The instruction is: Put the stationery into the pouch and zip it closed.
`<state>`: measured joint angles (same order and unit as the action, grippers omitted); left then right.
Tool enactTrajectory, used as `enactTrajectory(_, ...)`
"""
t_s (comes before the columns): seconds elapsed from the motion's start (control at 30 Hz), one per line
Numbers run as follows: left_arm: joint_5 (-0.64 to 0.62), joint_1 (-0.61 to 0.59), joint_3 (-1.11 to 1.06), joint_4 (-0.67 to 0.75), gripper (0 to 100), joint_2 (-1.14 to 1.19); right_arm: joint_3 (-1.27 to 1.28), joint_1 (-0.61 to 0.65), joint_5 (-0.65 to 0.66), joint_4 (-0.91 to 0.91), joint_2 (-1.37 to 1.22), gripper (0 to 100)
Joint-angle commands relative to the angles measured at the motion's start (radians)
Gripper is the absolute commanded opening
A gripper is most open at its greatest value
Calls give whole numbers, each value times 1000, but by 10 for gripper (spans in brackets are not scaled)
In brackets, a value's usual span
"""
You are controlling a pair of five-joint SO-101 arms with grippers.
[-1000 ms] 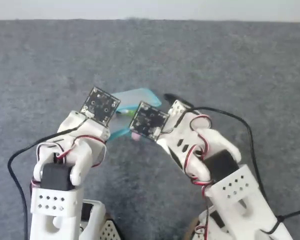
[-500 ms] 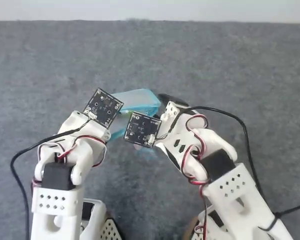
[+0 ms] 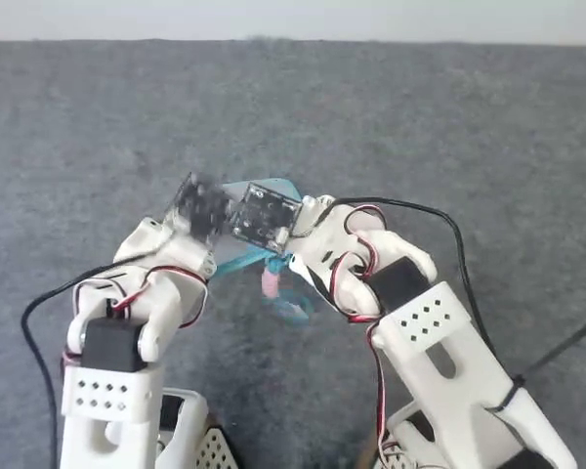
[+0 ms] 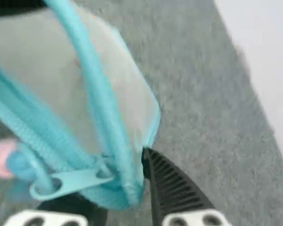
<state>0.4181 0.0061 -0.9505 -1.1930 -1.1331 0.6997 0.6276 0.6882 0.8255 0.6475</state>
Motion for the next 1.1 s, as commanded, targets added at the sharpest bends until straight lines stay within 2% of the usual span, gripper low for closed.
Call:
enactTrajectory(0.0,0,20,8,17,10,-15,-74,22,-60,1,2,8)
enactTrajectory(0.13,-20,20,8,29,12,-15,-72,16,-104,2,-1,6)
enactTrajectory(0.27,-137,20,19,77,30,-17,-74,15,-112,33,-7,6)
enactTrajectory(0.5,-267,9,62,91,236,-64,-91,-67,-184,41,-8,6)
enactTrajectory(0.67,-370,-43,85,78,254,-364,-106,-99,-236,42,-8,6)
enactTrajectory(0.77,-376,-61,24,44,254,-617,-130,-124,-282,44,-8,6)
enactTrajectory(0.83,-376,-35,-36,41,254,-721,-163,-136,-315,53,-8,6)
enactTrajectory(1.07,-367,173,-82,46,254,-520,-370,-131,-384,225,-16,6)
